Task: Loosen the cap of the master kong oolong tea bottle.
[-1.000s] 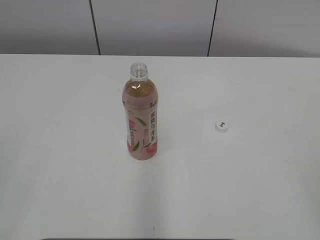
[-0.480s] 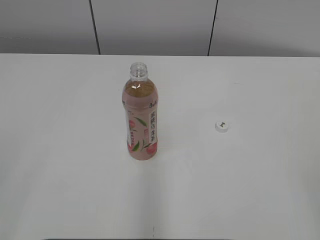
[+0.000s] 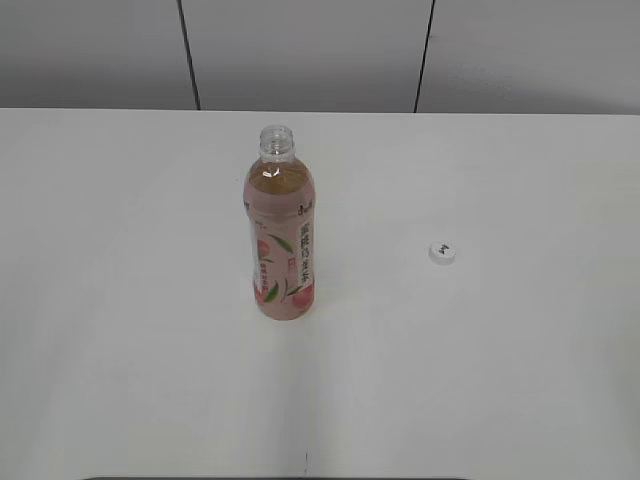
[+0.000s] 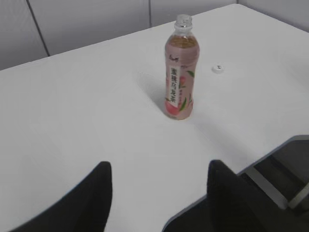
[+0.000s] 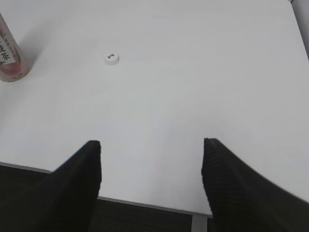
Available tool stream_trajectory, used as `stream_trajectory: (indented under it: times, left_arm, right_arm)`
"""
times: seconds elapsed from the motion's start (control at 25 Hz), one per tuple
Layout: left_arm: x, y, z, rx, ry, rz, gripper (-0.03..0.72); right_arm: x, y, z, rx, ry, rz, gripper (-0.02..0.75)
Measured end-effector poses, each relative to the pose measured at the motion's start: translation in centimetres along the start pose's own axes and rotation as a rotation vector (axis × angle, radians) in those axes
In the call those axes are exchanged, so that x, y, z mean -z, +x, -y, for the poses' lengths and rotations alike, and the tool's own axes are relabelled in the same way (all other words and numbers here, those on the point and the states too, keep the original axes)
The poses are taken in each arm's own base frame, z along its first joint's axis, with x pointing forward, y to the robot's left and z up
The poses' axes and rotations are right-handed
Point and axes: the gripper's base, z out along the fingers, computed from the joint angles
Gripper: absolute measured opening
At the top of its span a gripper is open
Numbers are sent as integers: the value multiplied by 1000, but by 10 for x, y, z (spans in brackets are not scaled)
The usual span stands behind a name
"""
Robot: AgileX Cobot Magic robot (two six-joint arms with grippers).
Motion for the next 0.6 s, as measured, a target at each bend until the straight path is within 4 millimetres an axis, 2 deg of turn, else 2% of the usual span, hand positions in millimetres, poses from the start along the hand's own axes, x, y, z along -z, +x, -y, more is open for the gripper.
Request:
stream_trajectory:
  times: [0.28,0.6]
  left_arm:
    - [-2,-1,3,110,-286,14,355]
    - [-4,-1,4,166,-428,20,342]
  right_arm:
    - [1,0,-2,-111,204,-18,498]
    - [1,0,-3,-153,281,-24,498]
